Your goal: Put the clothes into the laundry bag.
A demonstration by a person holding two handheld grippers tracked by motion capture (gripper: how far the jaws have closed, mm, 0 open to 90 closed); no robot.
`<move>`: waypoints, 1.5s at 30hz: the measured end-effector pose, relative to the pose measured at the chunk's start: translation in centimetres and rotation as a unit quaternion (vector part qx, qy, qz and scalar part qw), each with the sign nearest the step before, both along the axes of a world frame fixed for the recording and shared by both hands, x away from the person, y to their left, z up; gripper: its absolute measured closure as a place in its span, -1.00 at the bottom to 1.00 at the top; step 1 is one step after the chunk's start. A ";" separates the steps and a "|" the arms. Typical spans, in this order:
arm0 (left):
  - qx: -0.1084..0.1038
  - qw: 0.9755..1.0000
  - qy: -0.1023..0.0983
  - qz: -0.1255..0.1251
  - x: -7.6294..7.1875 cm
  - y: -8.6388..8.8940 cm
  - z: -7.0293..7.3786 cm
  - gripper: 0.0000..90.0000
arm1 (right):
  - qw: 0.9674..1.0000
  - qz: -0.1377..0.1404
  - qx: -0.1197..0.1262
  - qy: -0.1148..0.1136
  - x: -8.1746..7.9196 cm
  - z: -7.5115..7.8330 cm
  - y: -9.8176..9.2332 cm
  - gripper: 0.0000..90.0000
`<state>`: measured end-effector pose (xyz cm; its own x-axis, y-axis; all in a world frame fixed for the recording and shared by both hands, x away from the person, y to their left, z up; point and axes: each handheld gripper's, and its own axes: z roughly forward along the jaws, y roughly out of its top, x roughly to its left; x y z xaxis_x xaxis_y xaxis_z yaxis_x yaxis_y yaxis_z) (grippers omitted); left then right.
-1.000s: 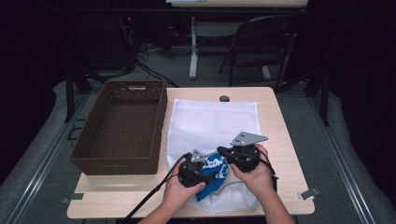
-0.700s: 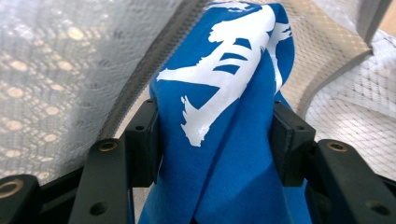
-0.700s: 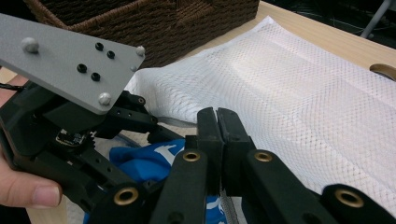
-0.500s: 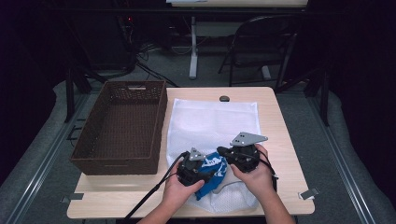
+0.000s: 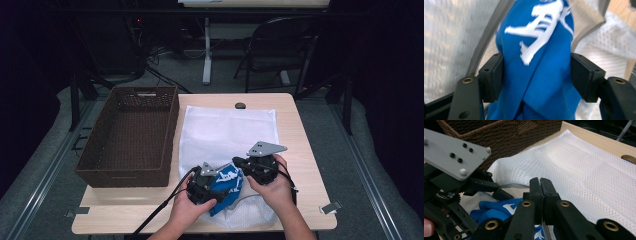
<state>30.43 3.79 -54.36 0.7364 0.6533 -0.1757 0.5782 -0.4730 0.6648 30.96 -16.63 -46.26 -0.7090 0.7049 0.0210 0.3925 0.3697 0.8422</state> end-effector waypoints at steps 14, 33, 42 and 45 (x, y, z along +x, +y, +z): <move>-0.009 1.000 -0.019 0.008 0.2 -0.2 0.3 0.55 | 1.000 0.007 -0.002 -0.004 -0.3 0.2 0.5 0.98; -0.014 1.000 -0.015 0.024 1.2 -1.3 0.9 -0.29 | 1.000 0.005 0.001 -0.001 -0.1 -0.1 0.2 0.98; 0.005 1.000 -0.010 0.005 -0.4 -0.5 0.4 -0.30 | 1.000 0.001 0.004 0.000 -0.1 0.0 0.2 0.98; 0.006 1.000 -0.007 0.009 -0.5 -0.3 0.0 -0.30 | 1.000 0.001 0.004 0.000 -0.1 0.0 0.2 0.98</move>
<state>29.92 3.52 -54.33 0.7265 0.6688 -0.1579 0.5776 -0.4699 0.6675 30.87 -16.44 -46.24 -0.7102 0.7035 0.0274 0.3924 0.3632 0.8451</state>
